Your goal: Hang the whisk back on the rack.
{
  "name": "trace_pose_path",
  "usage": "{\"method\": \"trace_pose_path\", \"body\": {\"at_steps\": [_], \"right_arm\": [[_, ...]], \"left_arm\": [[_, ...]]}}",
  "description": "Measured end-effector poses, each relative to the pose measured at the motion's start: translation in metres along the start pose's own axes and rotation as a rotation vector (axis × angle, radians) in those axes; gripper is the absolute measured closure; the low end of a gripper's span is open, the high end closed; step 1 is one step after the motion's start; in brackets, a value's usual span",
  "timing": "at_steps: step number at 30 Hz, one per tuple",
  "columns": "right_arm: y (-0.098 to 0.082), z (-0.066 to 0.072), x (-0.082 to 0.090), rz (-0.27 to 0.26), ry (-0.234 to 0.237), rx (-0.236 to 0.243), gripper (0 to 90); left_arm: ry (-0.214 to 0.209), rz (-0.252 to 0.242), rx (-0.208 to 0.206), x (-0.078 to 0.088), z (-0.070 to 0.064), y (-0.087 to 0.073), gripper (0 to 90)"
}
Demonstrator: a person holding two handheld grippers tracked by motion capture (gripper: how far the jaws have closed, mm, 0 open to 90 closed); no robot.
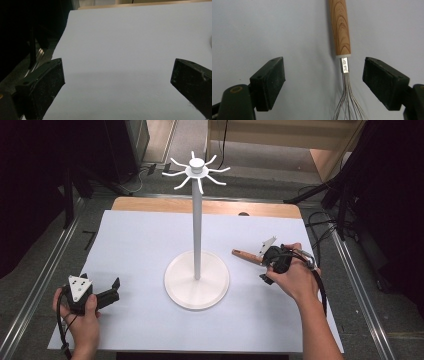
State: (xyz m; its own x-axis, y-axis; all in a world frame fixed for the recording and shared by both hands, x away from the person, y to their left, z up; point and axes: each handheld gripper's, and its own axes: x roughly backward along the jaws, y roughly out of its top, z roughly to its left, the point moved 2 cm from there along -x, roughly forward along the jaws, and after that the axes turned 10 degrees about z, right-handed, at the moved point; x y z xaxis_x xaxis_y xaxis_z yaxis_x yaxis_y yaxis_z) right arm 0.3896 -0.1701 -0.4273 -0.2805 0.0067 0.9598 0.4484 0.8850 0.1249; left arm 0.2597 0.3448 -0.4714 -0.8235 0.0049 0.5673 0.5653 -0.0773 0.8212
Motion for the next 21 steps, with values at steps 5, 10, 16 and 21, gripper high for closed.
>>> {"method": "trace_pose_path", "body": {"at_steps": [5, 10, 16, 21], "right_arm": [[0.009, -0.004, -0.002, 0.021, 0.008, 0.016, 20.0], [0.016, -0.009, -0.006, 0.038, 0.026, 0.028, 20.6], [0.023, -0.014, -0.013, 0.069, 0.045, 0.034, 21.6], [0.027, -0.021, -0.017, 0.091, 0.059, 0.031, 22.3]], "left_arm": [[0.000, 0.000, 0.002, 0.000, 0.000, 0.000, 0.0], [-0.002, 0.000, 0.003, 0.000, 0.000, 0.000, 0.0], [-0.002, 0.000, 0.003, 0.000, 0.000, 0.000, 0.0], [-0.003, 0.000, 0.004, 0.000, 0.000, 0.000, 0.0]]}}
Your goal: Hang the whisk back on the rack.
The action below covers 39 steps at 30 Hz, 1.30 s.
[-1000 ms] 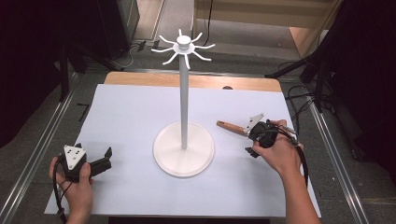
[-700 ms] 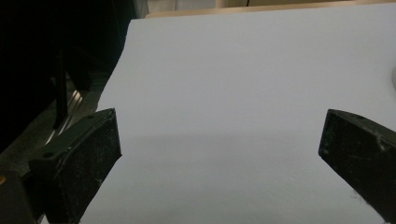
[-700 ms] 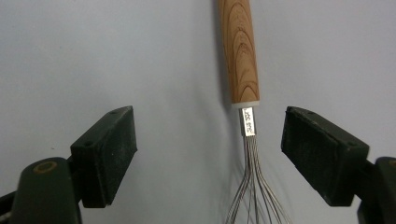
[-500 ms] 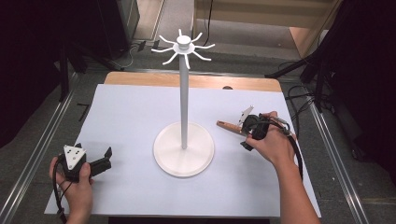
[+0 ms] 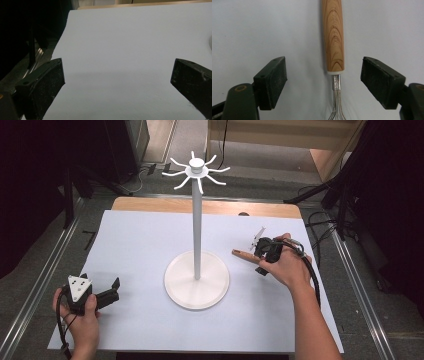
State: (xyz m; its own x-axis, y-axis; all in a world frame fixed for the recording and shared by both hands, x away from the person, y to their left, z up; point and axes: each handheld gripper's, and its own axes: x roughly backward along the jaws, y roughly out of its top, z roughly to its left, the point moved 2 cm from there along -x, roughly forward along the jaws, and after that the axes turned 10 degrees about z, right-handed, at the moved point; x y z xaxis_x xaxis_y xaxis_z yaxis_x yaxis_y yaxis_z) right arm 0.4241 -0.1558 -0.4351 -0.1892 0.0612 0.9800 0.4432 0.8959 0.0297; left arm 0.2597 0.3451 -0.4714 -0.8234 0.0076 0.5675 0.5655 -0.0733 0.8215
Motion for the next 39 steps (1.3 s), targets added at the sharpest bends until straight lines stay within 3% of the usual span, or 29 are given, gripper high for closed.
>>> {"method": "trace_pose_path", "body": {"at_steps": [8, 20, 32, 39], "right_arm": [[0.002, -0.011, -0.004, 0.000, 0.027, -0.008, 30.7], [0.011, -0.020, -0.012, 0.047, 0.055, 0.005, 42.7], [0.017, -0.024, -0.019, 0.073, 0.072, 0.006, 64.8], [0.021, -0.025, -0.023, 0.104, 0.076, 0.020, 64.8]], "left_arm": [[-0.003, 0.000, 0.001, 0.000, 0.000, 0.000, 0.0], [-0.003, -0.001, 0.000, 0.000, 0.000, 0.000, 0.0], [-0.004, -0.001, 0.001, 0.000, 0.000, 0.000, 0.0], [-0.004, -0.001, 0.000, 0.000, 0.000, 0.000, 0.0]]}}
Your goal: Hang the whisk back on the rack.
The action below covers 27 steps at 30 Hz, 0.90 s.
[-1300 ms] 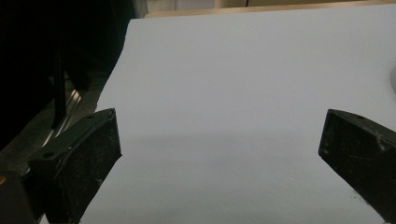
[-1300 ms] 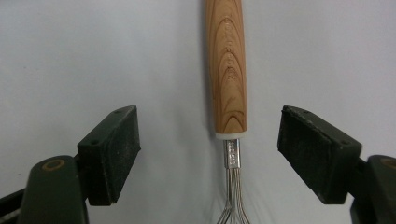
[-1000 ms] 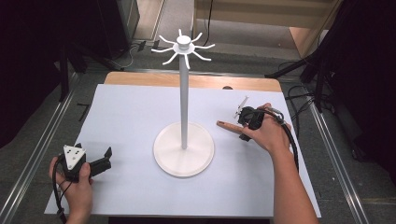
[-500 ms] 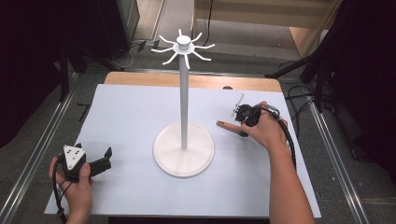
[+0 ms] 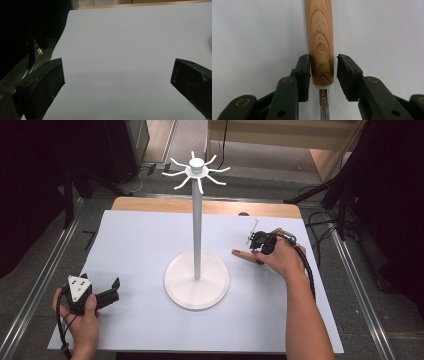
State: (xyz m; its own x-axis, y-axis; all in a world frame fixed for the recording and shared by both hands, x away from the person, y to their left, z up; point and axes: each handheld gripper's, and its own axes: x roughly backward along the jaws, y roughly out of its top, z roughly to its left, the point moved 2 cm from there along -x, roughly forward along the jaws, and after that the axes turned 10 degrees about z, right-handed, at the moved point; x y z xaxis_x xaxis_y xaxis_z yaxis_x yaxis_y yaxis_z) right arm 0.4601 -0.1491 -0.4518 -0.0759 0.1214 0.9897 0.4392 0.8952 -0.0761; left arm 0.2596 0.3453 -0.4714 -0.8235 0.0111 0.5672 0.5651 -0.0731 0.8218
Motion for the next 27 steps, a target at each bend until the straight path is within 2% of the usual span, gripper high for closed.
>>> {"method": "trace_pose_path", "body": {"at_steps": [1, 6, 15, 19, 22, 27], "right_arm": [[0.001, 0.001, -0.001, 0.006, 0.003, -0.008, 64.9], [0.005, 0.001, -0.005, 0.039, -0.007, 0.010, 68.7], [0.007, 0.000, -0.009, 0.067, -0.002, 0.018, 68.7], [0.009, -0.004, -0.010, 0.082, 0.037, 0.008, 68.4], [0.012, -0.006, -0.010, 0.107, 0.048, 0.016, 68.6], [0.013, -0.008, -0.010, 0.116, 0.068, 0.017, 68.8]], "left_arm": [[-0.001, 0.000, 0.000, 0.000, 0.000, 0.000, 0.0], [-0.001, 0.000, 0.000, 0.000, 0.000, 0.000, 0.0], [0.001, 0.002, -0.001, 0.000, 0.000, 0.000, 0.0], [0.001, 0.003, 0.000, 0.000, 0.000, 0.000, 0.0], [0.001, 0.002, 0.000, 0.000, 0.000, 0.000, 0.0], [-0.002, 0.001, 0.000, 0.000, 0.000, 0.000, 0.0]]}}
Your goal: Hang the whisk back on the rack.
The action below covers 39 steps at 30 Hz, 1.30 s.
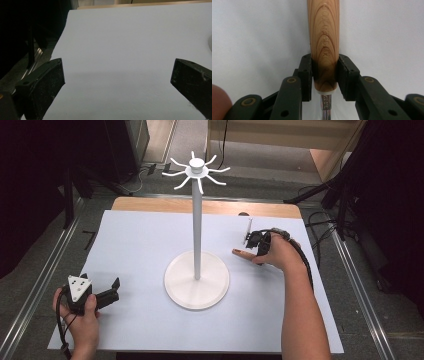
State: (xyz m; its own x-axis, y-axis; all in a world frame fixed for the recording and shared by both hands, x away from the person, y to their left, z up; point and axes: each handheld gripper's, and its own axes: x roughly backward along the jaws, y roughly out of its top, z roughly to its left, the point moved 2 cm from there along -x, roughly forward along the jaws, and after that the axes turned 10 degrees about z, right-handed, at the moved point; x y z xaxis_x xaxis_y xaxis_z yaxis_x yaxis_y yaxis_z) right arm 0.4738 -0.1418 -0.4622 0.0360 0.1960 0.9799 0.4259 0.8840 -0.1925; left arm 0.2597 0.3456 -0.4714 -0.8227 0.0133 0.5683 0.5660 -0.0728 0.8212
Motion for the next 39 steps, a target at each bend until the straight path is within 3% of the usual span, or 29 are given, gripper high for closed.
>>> {"method": "trace_pose_path", "body": {"at_steps": [6, 10, 19, 25, 30, 39], "right_arm": [[-0.001, -0.002, -0.001, -0.009, 0.022, -0.013, 68.3], [-0.001, -0.002, 0.000, -0.004, 0.012, -0.002, 69.3], [-0.002, 0.000, 0.000, -0.011, 0.013, -0.038, 70.3], [-0.005, 0.001, 0.000, -0.029, -0.005, -0.040, 70.5], [-0.010, 0.002, 0.002, -0.013, -0.034, -0.044, 70.6], [-0.022, 0.007, 0.022, -0.102, -0.070, -0.063, 70.6]], "left_arm": [[-0.002, 0.002, -0.002, 0.000, 0.000, 0.000, 0.0], [0.000, 0.002, -0.002, 0.000, 0.000, 0.000, 0.0], [-0.004, 0.005, 0.000, 0.000, 0.000, 0.000, 0.0], [-0.004, 0.003, 0.002, 0.000, 0.000, 0.000, 0.0], [-0.003, 0.005, -0.001, 0.000, 0.000, 0.000, 0.0], [-0.002, 0.005, -0.002, 0.000, 0.000, 0.000, 0.0]]}}
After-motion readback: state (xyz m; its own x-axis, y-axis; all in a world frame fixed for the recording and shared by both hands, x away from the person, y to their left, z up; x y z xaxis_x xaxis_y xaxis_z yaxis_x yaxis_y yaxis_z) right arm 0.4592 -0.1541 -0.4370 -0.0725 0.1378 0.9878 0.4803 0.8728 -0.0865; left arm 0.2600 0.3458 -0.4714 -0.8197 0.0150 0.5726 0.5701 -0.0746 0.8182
